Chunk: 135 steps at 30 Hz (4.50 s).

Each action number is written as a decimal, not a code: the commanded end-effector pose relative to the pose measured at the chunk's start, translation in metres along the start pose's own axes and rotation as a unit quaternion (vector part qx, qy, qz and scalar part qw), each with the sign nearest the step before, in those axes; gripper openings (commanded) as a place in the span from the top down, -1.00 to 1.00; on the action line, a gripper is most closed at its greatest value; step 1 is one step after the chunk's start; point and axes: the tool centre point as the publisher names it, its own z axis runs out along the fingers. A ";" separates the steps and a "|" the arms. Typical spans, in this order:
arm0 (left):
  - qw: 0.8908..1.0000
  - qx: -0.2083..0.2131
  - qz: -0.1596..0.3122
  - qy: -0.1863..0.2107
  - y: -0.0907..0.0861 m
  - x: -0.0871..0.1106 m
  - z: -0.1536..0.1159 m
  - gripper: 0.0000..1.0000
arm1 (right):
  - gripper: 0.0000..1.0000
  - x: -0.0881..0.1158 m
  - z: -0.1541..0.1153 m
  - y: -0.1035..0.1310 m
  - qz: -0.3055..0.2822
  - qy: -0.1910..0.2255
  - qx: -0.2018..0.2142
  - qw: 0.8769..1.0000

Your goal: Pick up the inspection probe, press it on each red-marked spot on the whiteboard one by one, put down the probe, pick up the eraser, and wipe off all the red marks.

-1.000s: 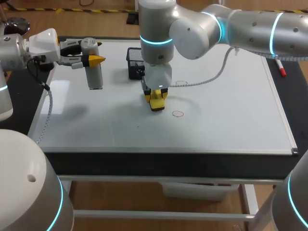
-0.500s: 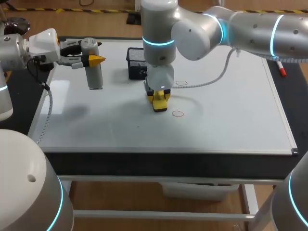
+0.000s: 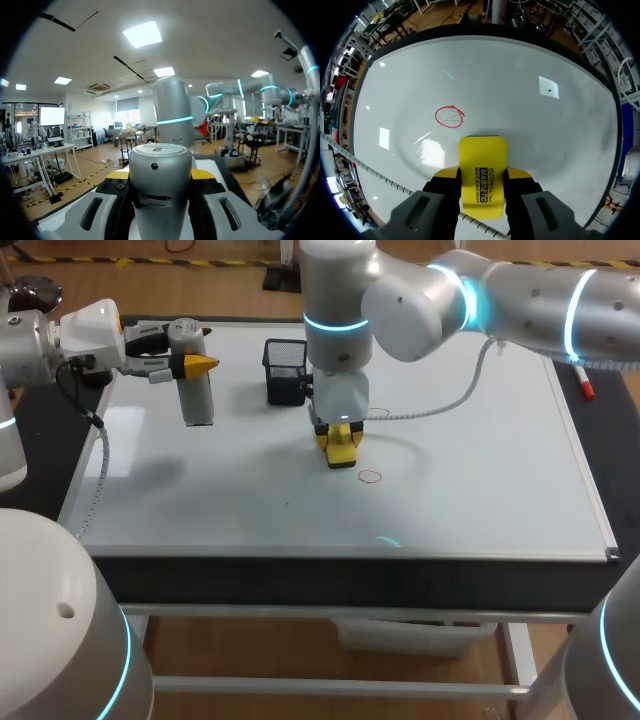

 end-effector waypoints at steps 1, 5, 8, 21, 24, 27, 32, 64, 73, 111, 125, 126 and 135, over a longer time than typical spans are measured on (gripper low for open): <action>1.000 0.000 0.000 0.000 -0.001 0.000 0.000 1.00 | 1.00 0.011 0.001 -0.003 0.003 0.000 0.000 1.000; 1.000 0.000 0.000 0.000 -0.001 0.000 0.000 1.00 | 1.00 0.018 0.001 -0.004 0.010 0.001 0.001 1.000; 1.000 0.000 0.000 0.000 -0.001 0.000 0.000 1.00 | 1.00 0.021 0.001 -0.005 0.013 0.002 0.001 1.000; 1.000 0.000 0.000 0.000 -0.001 0.000 0.000 1.00 | 1.00 0.021 -0.031 -0.013 0.021 -0.011 0.025 0.999; 1.000 0.000 0.000 0.000 -0.001 0.000 0.000 1.00 | 1.00 0.013 -0.042 -0.014 0.013 -0.017 0.033 0.999; 1.000 0.000 0.000 0.000 -0.001 0.000 0.000 1.00 | 1.00 0.002 -0.045 -0.015 0.003 -0.019 0.036 0.999; 1.000 0.000 0.000 0.000 -0.001 0.000 0.000 1.00 | 1.00 -0.018 -0.039 -0.010 -0.015 -0.016 0.028 0.999; 1.000 0.000 0.000 0.000 -0.001 0.000 0.000 1.00 | 1.00 -0.018 -0.001 -0.011 -0.017 0.002 -0.018 1.000; 1.000 0.000 0.000 0.000 -0.001 0.000 0.000 1.00 | 1.00 0.001 0.002 -0.016 0.000 0.006 -0.018 1.000; 1.000 0.000 0.000 0.000 -0.001 0.000 0.000 1.00 | 1.00 0.153 -0.050 -0.078 0.127 -0.010 0.028 0.991; 1.000 0.000 0.000 0.000 -0.001 0.000 0.000 1.00 | 1.00 0.260 -0.049 -0.079 0.217 -0.020 0.014 0.976; 1.000 0.000 0.000 0.000 -0.001 0.000 0.000 1.00 | 1.00 0.266 -0.048 -0.078 0.225 -0.030 0.007 0.974; 1.000 0.000 0.000 0.000 -0.001 0.000 0.000 1.00 | 1.00 0.303 -0.041 -0.070 0.252 -0.026 0.002 0.967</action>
